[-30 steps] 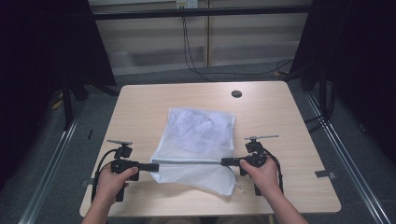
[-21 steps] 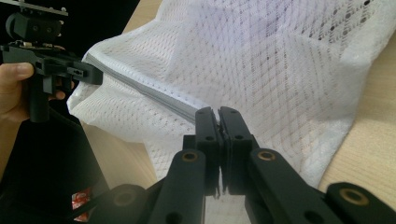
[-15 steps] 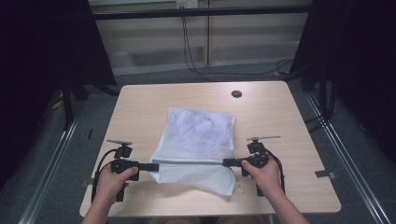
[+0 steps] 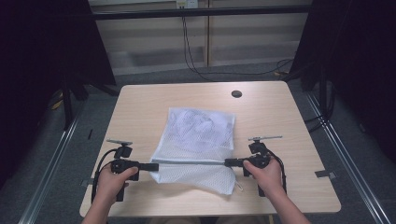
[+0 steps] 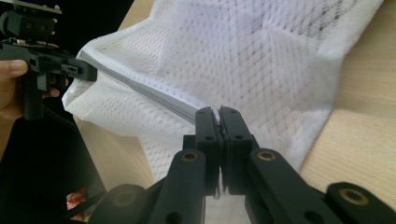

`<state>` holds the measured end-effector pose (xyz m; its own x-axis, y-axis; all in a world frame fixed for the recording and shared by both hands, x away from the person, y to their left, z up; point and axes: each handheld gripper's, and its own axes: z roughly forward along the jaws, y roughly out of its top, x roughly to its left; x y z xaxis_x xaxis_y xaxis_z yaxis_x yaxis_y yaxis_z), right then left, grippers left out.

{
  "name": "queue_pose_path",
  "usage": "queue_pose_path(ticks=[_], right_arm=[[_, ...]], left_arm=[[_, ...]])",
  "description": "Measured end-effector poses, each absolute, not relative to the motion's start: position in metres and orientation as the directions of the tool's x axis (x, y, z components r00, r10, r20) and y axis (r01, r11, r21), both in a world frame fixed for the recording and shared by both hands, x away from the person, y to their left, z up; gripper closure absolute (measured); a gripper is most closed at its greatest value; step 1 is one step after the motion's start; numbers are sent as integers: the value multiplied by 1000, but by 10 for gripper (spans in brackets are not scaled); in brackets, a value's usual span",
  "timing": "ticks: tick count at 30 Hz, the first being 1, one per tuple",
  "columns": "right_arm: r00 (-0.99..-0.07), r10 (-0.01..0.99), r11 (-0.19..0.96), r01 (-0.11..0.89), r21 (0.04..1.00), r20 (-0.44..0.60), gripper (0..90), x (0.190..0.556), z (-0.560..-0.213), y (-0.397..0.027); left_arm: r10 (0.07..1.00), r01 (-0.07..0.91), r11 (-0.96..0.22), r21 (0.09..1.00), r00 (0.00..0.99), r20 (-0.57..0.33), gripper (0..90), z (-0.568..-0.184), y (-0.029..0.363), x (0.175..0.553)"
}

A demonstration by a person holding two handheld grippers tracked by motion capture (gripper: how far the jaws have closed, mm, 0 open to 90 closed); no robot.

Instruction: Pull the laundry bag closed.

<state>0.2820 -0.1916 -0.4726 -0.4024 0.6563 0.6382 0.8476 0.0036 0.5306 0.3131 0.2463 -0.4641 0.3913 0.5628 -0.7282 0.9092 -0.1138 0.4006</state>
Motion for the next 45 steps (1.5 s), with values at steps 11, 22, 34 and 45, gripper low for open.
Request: queue_pose_path(ticks=[11, 22, 34, 45], right_arm=[[-398, 655, -3, 848, 529, 642, 874, 280, -471, -197], [-383, 671, -13, 850, 527, 635, 874, 277, -474, -209], [-373, 676, -27, 849, 527, 635, 875, 276, -475, -216], [-374, 679, -20, 851, 526, 631, 875, 275, -476, -218]], left_arm=[[566, 908, -124, 400, 395, -724, 886, -466, 244, 314], [572, 910, -119, 396, 389, -722, 886, -466, 249, 312], [571, 912, -127, 391, 390, -723, 886, -466, 247, 312], [572, 913, -129, 388, 388, -723, 886, -467, 246, 312]])
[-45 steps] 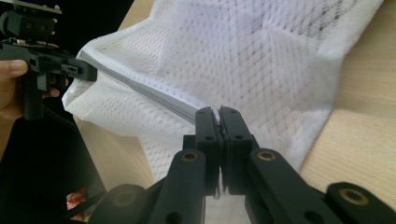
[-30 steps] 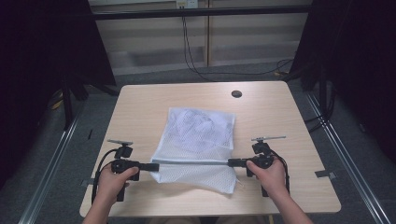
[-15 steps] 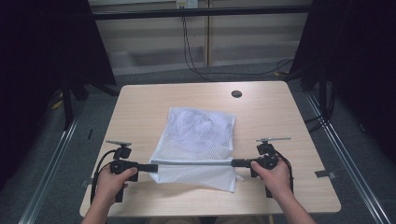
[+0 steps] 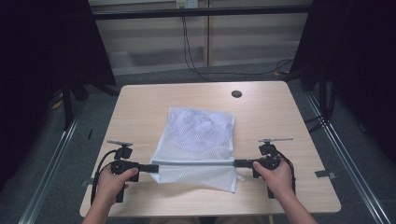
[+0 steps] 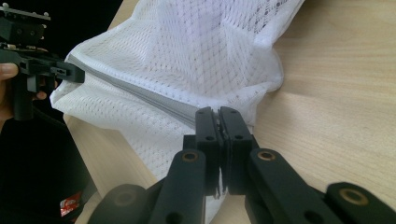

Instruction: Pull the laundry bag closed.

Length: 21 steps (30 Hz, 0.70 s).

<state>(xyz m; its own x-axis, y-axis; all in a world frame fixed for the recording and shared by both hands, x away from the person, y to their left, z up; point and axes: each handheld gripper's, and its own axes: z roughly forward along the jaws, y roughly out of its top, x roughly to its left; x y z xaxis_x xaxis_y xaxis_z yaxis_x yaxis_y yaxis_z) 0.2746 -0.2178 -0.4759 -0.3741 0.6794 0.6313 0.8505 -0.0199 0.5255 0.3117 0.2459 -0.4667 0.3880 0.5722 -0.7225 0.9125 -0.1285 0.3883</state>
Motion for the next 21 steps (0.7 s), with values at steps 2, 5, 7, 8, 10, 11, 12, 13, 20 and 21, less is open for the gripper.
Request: queue_pose_path(ticks=[2, 5, 7, 8, 10, 11, 12, 13, 20, 21], right_arm=[[-370, 677, -29, 850, 526, 636, 874, 274, -476, -218], [-381, 672, -24, 846, 533, 635, 873, 274, -476, -218], [-386, 676, -21, 841, 540, 628, 872, 274, -476, -218], [-387, 680, -18, 840, 543, 623, 872, 274, -476, -219], [-387, 692, -10, 839, 545, 609, 871, 274, -477, -220], [-389, 687, -12, 838, 545, 614, 871, 274, -477, -221], [-388, 687, -18, 836, 548, 615, 870, 273, -477, -221], [-392, 688, -17, 833, 553, 611, 870, 273, -477, -222], [-407, 687, -14, 820, 572, 601, 803, 271, -477, -221], [-406, 688, -23, 816, 578, 602, 761, 271, -476, -221]], left_arm=[[566, 907, -133, 399, 400, -721, 886, -467, 246, 312], [552, 900, -128, 416, 413, -724, 882, -465, 246, 310], [533, 888, -155, 434, 445, -720, 855, -465, 244, 310], [527, 882, -169, 440, 458, -716, 810, -466, 244, 309], [529, 875, -165, 456, 468, -708, 728, -465, 244, 307], [532, 867, -169, 469, 481, -697, 694, -465, 244, 307], [539, 861, -165, 481, 487, -687, 650, -464, 244, 307], [538, 857, -172, 486, 495, -683, 612, -464, 243, 307], [550, 813, -187, 552, 552, -627, 369, -462, 242, 307], [557, 807, -189, 560, 557, -616, 350, -461, 242, 307]])
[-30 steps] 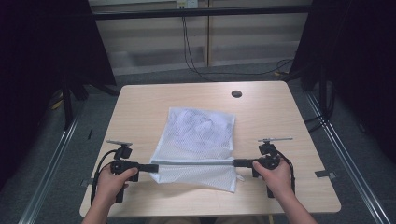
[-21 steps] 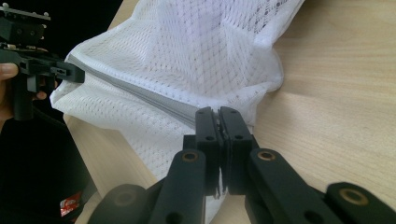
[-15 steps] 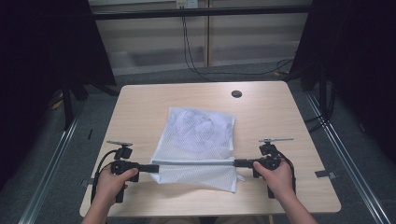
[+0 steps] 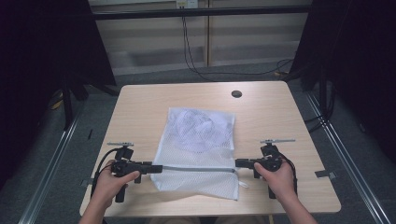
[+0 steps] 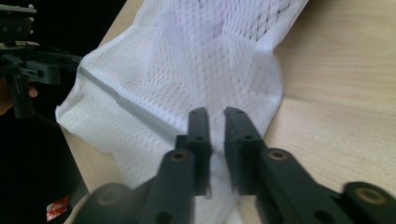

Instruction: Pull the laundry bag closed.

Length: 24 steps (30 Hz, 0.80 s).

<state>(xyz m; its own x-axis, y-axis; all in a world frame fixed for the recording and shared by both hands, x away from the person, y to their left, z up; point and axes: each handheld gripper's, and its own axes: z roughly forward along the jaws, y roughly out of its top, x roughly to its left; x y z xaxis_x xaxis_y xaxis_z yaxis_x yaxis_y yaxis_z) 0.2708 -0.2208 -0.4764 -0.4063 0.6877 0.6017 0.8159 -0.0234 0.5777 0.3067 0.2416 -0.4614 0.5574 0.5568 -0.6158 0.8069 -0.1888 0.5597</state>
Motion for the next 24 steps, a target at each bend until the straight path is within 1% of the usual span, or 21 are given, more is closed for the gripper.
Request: queue_pose_path(ticks=[2, 3, 6, 8, 13, 17, 21, 24], right_arm=[[-413, 694, -31, 802, 597, 590, 724, 270, -476, -222], [-415, 694, -31, 800, 600, 589, 699, 270, -476, -223], [-422, 703, -31, 786, 618, 572, 611, 270, -476, -223], [-427, 707, -28, 780, 625, 564, 567, 271, -476, -223], [-443, 710, -18, 765, 643, 547, 513, 271, -476, -223], [-470, 721, 0, 736, 677, 510, 442, 270, -473, -223], [-497, 734, 28, 702, 711, 462, 347, 270, -473, -223], [-508, 743, 51, 693, 719, 437, 309, 271, -473, -223]], left_arm=[[570, 803, -191, 565, 559, -602, 296, -460, 241, 307], [579, 812, -189, 552, 546, -605, 275, -460, 241, 307], [583, 817, -187, 545, 539, -608, 215, -459, 242, 308], [589, 809, -185, 557, 545, -596, 195, -458, 242, 309], [600, 774, -180, 607, 575, -556, 158, -454, 244, 309], [628, 746, -161, 646, 583, -516, 137, -451, 246, 310], [649, 721, -167, 672, 594, -476, 113, -450, 249, 310], [670, 698, -167, 696, 599, -440, 102, -449, 249, 310]])
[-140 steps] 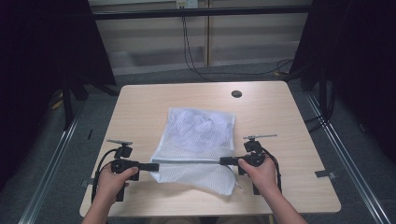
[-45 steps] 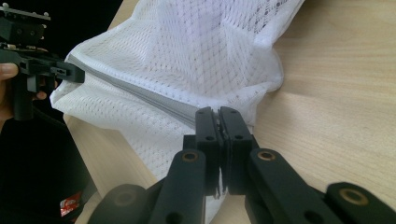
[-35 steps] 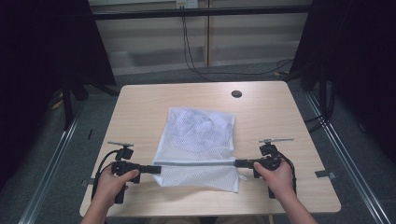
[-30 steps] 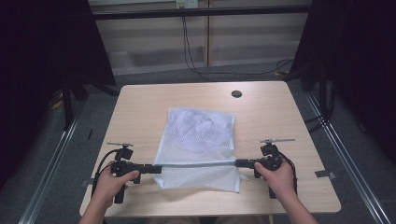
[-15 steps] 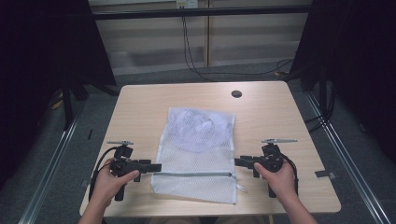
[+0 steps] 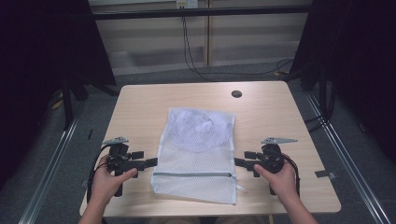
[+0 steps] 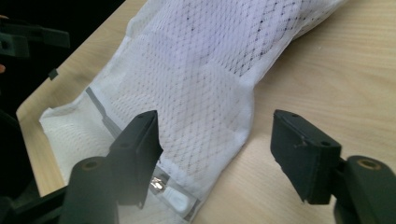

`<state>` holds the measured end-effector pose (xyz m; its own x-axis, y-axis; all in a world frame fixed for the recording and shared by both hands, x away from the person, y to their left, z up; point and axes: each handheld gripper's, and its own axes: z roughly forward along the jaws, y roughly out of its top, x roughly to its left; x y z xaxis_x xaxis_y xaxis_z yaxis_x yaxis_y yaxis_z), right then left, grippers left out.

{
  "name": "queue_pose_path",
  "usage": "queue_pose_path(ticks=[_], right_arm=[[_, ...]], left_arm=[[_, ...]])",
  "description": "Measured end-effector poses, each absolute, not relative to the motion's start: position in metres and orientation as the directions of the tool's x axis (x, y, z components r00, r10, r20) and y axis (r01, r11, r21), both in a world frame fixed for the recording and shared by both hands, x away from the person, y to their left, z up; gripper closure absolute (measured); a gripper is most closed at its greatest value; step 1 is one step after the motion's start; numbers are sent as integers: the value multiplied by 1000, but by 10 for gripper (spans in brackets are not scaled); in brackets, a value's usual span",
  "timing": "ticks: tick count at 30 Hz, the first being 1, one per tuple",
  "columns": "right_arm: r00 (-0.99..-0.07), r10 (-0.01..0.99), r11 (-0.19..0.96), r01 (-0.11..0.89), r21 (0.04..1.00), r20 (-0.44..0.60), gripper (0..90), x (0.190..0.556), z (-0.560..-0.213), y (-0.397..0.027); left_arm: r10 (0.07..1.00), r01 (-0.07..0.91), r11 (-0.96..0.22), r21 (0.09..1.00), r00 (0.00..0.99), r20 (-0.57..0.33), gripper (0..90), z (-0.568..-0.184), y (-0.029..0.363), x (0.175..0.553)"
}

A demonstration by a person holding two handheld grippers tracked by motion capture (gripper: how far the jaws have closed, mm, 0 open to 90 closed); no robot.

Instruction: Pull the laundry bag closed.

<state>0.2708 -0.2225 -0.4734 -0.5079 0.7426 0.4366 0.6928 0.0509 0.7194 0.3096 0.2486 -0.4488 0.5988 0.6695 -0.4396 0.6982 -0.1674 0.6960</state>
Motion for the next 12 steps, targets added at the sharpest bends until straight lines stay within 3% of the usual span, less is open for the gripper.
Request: queue_pose_path(ticks=[12], right_arm=[[-511, 761, 70, 676, 734, 398, 264, 271, -472, -228]], left_arm=[[703, 666, -197, 719, 607, -370, 87, -450, 249, 311]])
